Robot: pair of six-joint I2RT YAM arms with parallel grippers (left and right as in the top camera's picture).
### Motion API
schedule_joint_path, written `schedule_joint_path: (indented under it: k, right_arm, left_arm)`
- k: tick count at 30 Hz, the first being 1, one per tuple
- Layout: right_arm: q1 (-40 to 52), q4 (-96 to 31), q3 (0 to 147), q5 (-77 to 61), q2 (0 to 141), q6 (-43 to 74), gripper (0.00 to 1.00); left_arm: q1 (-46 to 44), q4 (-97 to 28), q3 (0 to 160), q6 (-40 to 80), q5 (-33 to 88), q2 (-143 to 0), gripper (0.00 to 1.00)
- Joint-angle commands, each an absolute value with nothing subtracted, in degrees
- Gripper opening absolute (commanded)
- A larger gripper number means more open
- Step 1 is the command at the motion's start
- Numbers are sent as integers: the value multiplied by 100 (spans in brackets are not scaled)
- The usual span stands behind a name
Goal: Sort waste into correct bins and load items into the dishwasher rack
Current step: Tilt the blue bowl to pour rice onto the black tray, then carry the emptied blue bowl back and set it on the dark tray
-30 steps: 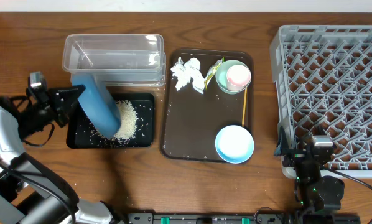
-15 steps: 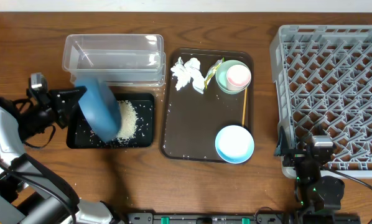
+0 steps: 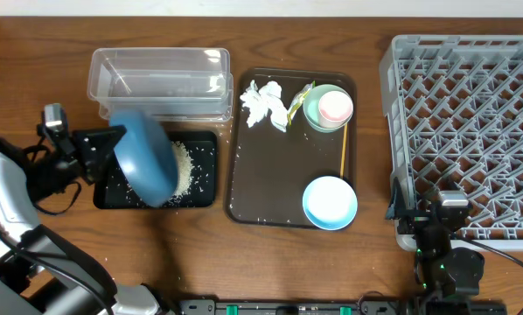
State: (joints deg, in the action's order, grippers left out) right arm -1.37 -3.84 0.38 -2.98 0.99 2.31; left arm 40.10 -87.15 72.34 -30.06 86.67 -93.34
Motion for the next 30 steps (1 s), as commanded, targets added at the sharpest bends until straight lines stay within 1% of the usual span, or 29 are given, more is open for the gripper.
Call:
schedule_joint_path:
  k: [1,2,4,12,16,18,20,22,24,26,27,30]
  right_arm:
    - [-163,-405,32,-301,75,161,99]
    - [-163,-408,32,-301,75,163,99]
    - [-163,-408,32,-301,75,163,99]
    - [-163,-408,32,-301,75,163,99]
    - [-165,-408,32,-301,75,163,99]
    - [-165,-408,32,-301,75,163,99]
    - [-163,-408,32,-301,75,163,99]
    - [-163,-408,32,-301,75,163,99]
    - [-163,-408,32,-301,75,163,99]
    - [-165,-405,32,-301,75,161,99]
    - [-163,-408,32,-301,75,161,99]
    - [-165,-408,32,-301,75,163,99]
  left_arm:
    - [3767,-9454,7249,-3612,8796,-8997,6]
    - [3658,-9692,7242,-4082,8958,-8875,6]
    - [3380,-9588,7266,-4362,9004,-8578,6]
    - [2095,-9537,7376,-4189,9002,-7911,6]
    - [1472,-8969,7391,-4106,8993,-7898,7]
    - [1291,-8237,7391,-3553,8853,-7909,7]
    - [1253,-7205,7391,-2381,8423,-7909,7]
    - [1249,-6075,7391,-954,7588,-7907,7]
    - [1208,-5245,7391,405,6285,-7891,7]
    - [1039,-4960,7419,897,5166,-7819,7]
    - [908,-4960,7450,899,4939,-7776,7]
    - [231,-4862,7461,1125,4742,-7618,7]
